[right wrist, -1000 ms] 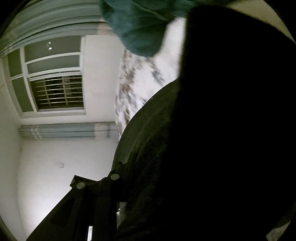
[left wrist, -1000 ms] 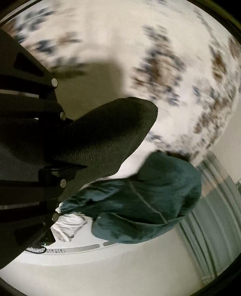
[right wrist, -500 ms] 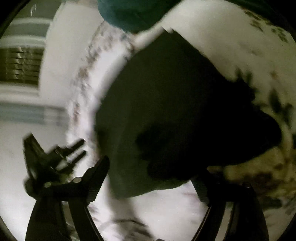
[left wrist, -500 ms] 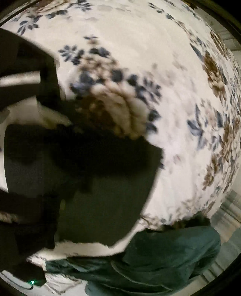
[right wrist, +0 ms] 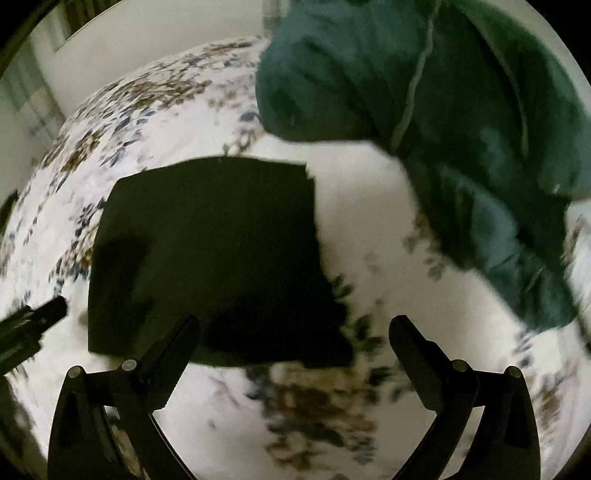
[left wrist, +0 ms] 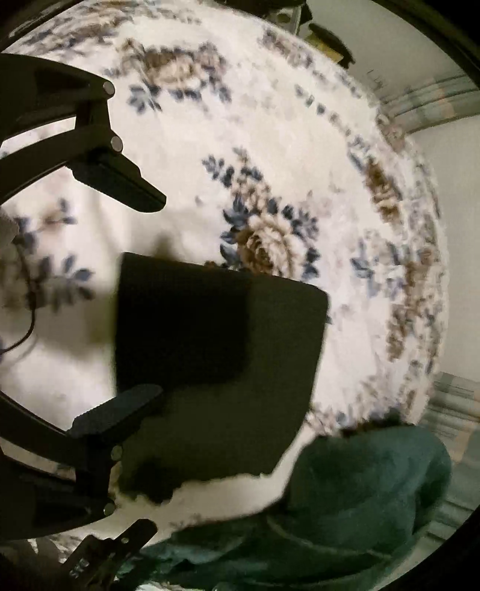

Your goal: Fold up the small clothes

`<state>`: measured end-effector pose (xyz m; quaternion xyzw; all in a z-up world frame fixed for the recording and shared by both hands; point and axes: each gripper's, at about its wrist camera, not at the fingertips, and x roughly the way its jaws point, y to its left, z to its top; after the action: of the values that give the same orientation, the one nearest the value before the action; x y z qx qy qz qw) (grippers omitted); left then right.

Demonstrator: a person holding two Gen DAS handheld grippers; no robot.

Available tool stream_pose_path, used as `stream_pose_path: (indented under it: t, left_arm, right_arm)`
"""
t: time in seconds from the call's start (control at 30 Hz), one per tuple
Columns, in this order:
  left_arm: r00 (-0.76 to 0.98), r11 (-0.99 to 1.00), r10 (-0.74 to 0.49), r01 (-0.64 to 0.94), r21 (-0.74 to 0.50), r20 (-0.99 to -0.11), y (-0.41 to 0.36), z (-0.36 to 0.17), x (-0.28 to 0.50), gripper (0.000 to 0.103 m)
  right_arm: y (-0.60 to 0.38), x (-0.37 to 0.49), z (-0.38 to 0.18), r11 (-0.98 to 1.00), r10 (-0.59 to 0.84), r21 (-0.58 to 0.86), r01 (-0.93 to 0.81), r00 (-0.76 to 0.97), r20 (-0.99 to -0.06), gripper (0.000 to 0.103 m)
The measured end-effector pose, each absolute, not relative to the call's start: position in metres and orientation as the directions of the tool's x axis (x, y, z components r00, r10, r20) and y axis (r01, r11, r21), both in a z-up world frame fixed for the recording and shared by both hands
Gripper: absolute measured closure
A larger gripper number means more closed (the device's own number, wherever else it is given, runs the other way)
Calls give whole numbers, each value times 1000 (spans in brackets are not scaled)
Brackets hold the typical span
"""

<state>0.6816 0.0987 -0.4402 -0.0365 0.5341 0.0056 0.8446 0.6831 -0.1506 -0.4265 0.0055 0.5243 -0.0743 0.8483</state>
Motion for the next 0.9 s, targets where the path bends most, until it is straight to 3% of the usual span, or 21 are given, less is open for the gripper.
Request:
stream_pose_path:
  t: [0.3, 0.67, 0.9]
  left_arm:
    - [511, 998, -16, -41, -43, -859, 67, -299, 585, 8]
    - [643, 999, 15, -47, -21, -765, 34, -124, 436, 8]
    - [694, 997, 32, -70, -23, -719, 31, -60, 364, 8]
  right_arm:
    - [-169, 584, -265, 986, -158, -102, 134, 530, -833, 0]
    - [-174, 411, -47, 988, -156, -120, 102, 720, -676, 0]
    - [-176, 320, 36, 992, -114, -115, 55, 788, -605, 0]
